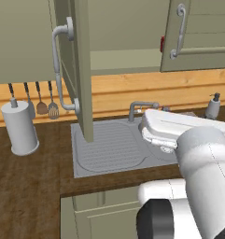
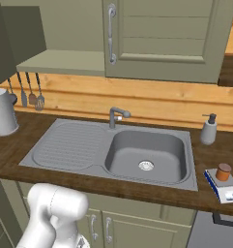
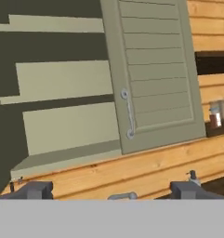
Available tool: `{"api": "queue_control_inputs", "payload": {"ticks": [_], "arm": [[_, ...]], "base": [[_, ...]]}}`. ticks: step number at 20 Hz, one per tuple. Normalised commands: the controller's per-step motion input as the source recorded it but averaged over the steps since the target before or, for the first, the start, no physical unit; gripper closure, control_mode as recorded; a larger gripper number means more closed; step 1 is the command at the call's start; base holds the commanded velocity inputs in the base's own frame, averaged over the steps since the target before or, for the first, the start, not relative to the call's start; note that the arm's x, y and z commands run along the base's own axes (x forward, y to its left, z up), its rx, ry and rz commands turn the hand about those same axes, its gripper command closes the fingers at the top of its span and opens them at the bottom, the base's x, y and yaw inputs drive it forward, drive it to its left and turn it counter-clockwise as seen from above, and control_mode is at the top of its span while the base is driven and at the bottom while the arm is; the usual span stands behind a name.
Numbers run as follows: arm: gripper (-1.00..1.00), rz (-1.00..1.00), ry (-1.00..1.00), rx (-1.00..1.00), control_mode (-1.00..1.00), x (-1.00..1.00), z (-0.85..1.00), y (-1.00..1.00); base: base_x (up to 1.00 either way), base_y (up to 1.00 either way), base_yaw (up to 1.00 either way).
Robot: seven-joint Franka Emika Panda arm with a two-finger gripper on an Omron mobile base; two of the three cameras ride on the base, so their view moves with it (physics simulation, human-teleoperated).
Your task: Pick the jam and place it on the digital scale for weighing, and close the cabinet.
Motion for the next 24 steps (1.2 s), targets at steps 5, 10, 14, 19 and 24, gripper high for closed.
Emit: {"api": "queue_control_inputs", "payload": {"ticks": [5, 10, 14, 19, 24], "arm": [[-1.0, 0.0, -0.07, 0.03, -1.0, -0.58, -0.2, 0.8], [-1.0, -0.03, -0.01, 0.0, -1.0, 0.05, -0.38, 0.97], [-1.0, -0.05, 0.0, 0.0, -1.0, 0.49, -0.32, 0.58], [-1.0, -0.05, 0.0, -0.03, -1.0, 0.59, -0.27, 0.53], [-1.0, -0.02, 0.0, -0.02, -1.0, 0.43, -0.5, 0.89]], "base": [[0.0, 0.0, 0.0], [0.0, 0.0, 0.0], [0.0, 0.0, 0.0], [0.0, 0.0, 0.0], [0.0, 0.0, 0.0]]}}
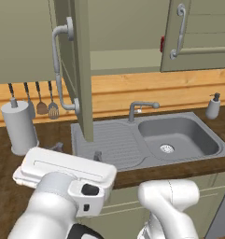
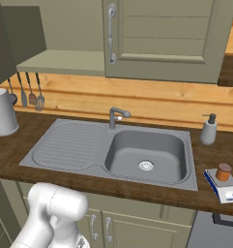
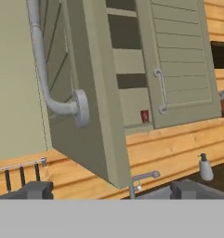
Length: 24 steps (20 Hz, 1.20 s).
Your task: Pick the jam and place it on the digital scale for weighing, and close the cabinet.
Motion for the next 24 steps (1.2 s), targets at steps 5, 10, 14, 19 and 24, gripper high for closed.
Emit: {"api": "queue_control_inputs", "payload": {"ticks": [5, 10, 14, 19, 24], "arm": [[-1.0, -0.03, 0.0, 0.0, -1.0, 0.51, -0.09, 0.23], [-1.0, -0.01, -0.02, 0.0, -1.0, 0.67, 0.0, 0.22], [-1.0, 0.0, -0.06, -0.01, -1.0, 0.53, 0.0, 0.41], [-1.0, 0.0, -0.06, 0.0, -1.0, 0.36, 0.05, 0.02], [-1.0, 0.0, 0.0, 0.0, -1.0, -0.01, -0.41, 0.58]], "base": [[0.0, 0.0, 0.0], [0.0, 0.0, 0.0], [0.0, 0.0, 0.0], [0.0, 0.0, 0.0], [0.0, 0.0, 0.0]]}}
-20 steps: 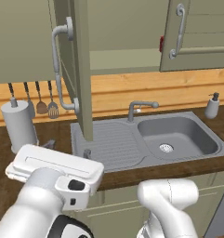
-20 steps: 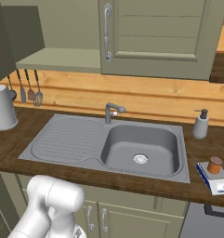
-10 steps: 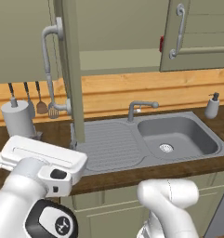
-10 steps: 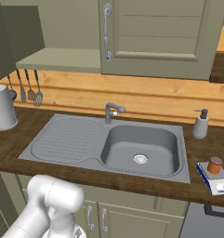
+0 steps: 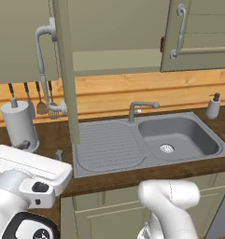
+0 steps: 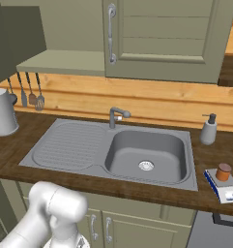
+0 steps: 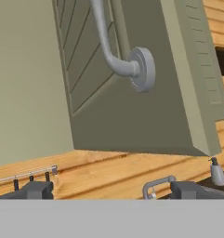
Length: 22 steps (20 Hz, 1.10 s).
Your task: Pick the jam and place it on the digital scale for weighing, and close the cabinet.
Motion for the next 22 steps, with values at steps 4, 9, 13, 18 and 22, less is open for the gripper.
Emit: {"api": "queue_control_inputs", "payload": {"ticks": [4, 9, 13, 18, 22], "arm": [[-1.0, 0.0, -0.01, 0.0, -1.0, 0.48, -0.09, 0.31], [-1.0, 0.0, -0.08, 0.0, -1.0, 0.55, 0.38, 0.01], [-1.0, 0.0, -0.15, 0.0, -1.0, 0.23, 0.56, -0.04], [-1.0, -0.01, -0.03, 0.03, -1.0, 0.46, 0.22, -0.48], [-1.0, -0.01, 0.01, 0.08, -1.0, 0.45, 0.07, -0.88]], "base": [[0.0, 0.0, 0.0], [0.0, 0.0, 0.0], [0.0, 0.0, 0.0], [0.0, 0.0, 0.0], [0.0, 0.0, 0.0]]}}
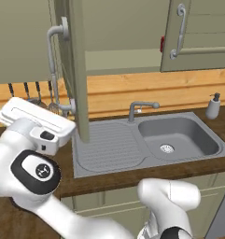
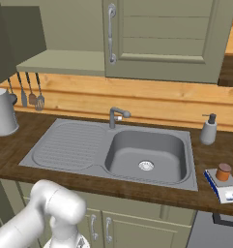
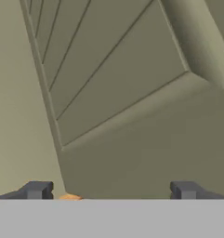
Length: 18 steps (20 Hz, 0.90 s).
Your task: Pick the jam and place it on the digital scale for weighing, and close the cabinet.
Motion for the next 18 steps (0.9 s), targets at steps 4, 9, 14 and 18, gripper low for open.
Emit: {"api": "queue_control_inputs", "payload": {"ticks": [4, 9, 14, 18], "arm": [[-1.0, -0.04, -0.03, 0.14, -1.0, -0.22, 0.51, -1.0], [-1.0, -0.04, -0.02, 0.19, -1.0, 0.11, 0.33, -1.0], [-1.0, -0.05, 0.17, 0.12, -1.0, 0.88, -0.1, -1.0], [-1.0, -0.06, 0.11, 0.1, -1.0, 0.85, 0.0, -1.0]], "base": [[0.0, 0.0, 0.0], [0.0, 0.0, 0.0], [0.0, 0.0, 0.0], [0.0, 0.0, 0.0]]}}
